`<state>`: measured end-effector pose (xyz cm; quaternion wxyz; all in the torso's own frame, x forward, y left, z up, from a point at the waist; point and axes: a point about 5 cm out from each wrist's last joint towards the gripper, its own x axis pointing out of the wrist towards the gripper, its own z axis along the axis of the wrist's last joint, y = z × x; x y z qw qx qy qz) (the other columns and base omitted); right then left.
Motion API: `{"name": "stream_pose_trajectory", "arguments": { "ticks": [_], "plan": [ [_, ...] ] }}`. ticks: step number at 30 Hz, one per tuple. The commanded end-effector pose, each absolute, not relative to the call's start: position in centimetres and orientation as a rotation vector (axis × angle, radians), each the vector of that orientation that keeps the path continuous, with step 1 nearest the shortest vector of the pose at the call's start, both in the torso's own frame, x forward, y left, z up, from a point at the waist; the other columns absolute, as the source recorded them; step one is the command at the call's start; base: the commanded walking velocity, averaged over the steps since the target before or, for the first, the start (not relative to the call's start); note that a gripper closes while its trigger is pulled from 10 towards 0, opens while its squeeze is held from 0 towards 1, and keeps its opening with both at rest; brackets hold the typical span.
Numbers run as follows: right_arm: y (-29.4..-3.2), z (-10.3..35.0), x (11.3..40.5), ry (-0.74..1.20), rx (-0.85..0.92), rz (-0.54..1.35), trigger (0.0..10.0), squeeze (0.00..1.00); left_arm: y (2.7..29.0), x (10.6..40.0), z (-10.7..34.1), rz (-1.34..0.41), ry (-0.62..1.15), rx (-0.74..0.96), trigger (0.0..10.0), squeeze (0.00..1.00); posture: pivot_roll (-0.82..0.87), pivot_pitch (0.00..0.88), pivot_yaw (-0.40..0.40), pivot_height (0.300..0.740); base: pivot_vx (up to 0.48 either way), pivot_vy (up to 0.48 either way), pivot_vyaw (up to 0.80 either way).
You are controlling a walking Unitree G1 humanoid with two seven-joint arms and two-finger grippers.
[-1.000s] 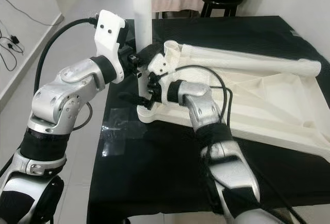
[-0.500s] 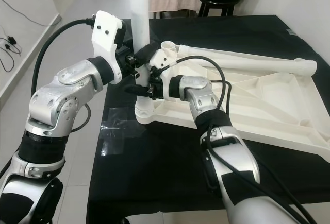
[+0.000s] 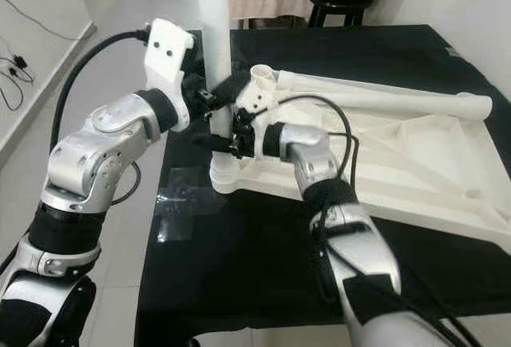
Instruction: Building children table
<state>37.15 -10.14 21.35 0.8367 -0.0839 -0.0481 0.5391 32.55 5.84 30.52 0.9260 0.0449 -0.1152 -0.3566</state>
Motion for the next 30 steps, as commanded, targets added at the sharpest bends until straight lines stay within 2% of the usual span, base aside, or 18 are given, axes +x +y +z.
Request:
{"name": "stream_pose_trajectory", "arguments": {
  "ticks": [1, 10, 13, 14, 16, 19, 20, 21, 22, 23, 24, 25, 29, 30],
  "plan": [
    [-9.7, 20.9, 36.3, -0.106, -0.163, 1.15, 0.0, 0.0, 6.2, 32.9, 28.9, -0.722, -0.147, 0.089, 10.0, 0.0, 0.03, 0.132, 0.036, 0.74, 0.0, 0.0, 0.0],
    [-10.6, 20.4, 36.1, -0.077, -0.171, 1.075, 0.0, 0.0, 7.3, 31.8, 30.0, -0.722, -0.201, 0.077, 10.0, 0.0, 0.02, 0.141, 0.033, 0.74, 0.0, 0.0, 0.0],
    [-10.7, 20.2, 35.5, -0.063, -0.19, 1.014, 0.0, 0.0, 10.8, 28.1, 31.6, -0.754, -0.302, 0.023, 10.0, 0.0, 0.03, 0.161, 0.023, 0.74, 0.0, 0.0, 0.0],
    [-10.7, 20.2, 35.5, -0.063, -0.19, 1.014, 0.0, 0.0, 10.8, 28.1, 31.6, -0.754, -0.302, 0.023, 10.0, 0.0, 0.03, 0.161, 0.023, 0.74, 0.0, 0.0, 0.0],
    [-10.4, 19.6, 35.0, -0.02, -0.241, 0.924, 0.0, 0.0, 13.0, 26.0, 32.5, -0.749, -0.338, 0.034, 10.0, 0.0, 0.05, 0.171, 0.008, 0.74, 0.0, 0.0, 0.0],
    [-10.3, 19.3, 34.8, -0.005, -0.266, 0.883, 0.0, 0.0, 13.6, 25.4, 32.9, -0.739, -0.348, 0.049, 10.0, 0.0, 0.05, 0.173, 0.005, 0.74, 0.0, 0.0, 0.0],
    [-10.7, 18.5, 35.0, 0.029, -0.313, 0.585, 0.0, 0.0, 14.5, 25.1, 33.4, -0.687, -0.37, 0.075, 10.0, 0.0, 0.06, 0.177, -0.004, 0.74, 0.0, 0.0, 0.0],
    [-9.5, 16.9, 32.6, 0.078, -0.308, 0.518, 0.0, 0.0, 15.4, 24.9, 34.0, -0.602, -0.397, 0.094, 10.0, 0.0, 0.08, 0.181, -0.021, 0.74, 0.0, 0.0, 0.0],
    [-9.5, 16.9, 32.6, 0.078, -0.308, 0.518, 0.0, 0.0, 15.4, 24.9, 34.0, -0.602, -0.397, 0.094, 10.0, 0.0, 0.08, 0.181, -0.021, 0.74, 0.0, 0.0, 0.0],
    [-8.8, 16.1, 30.7, 0.11, -0.288, 0.482, 0.0, 0.0, 16.0, 24.8, 34.4, -0.543, -0.413, 0.102, 10.0, 0.0, 0.08, 0.181, -0.021, 0.74, 0.0, 0.0, 0.0],
    [-8.8, 16.1, 30.7, 0.11, -0.288, 0.482, 0.0, 0.0, 16.0, 24.8, 34.4, -0.543, -0.413, 0.102, 10.0, 0.0, 0.08, 0.181, -0.021, 0.74, 0.0, 0.0, 0.0],
    [-8.6, 15.6, 29.8, 0.11, -0.252, 0.418, 0.0, 0.0, 17.0, 24.6, 34.1, -0.453, -0.418, 0.124, 10.0, 0.0, 0.09, 0.194, -0.017, 0.74, 0.0, 0.0, 0.0],
    [-8.6, 15.8, 29.9, 0.082, -0.22, 0.388, 0.0, 0.0, 17.7, 24.5, 33.0, -0.387, -0.391, 0.123, 10.0, 0.0, 0.09, 0.184, 0.0, 0.74, 0.0, 0.0, 0.0],
    [-8.7, 16.2, 30.6, 0.048, -0.208, 0.346, 0.0, 0.0, 18.2, 24.6, 30.1, -0.34, -0.301, 0.122, 10.0, 0.0, 0.09, 0.174, -0.001, 0.74, 0.0, 0.0, 0.0]
  ]
}}
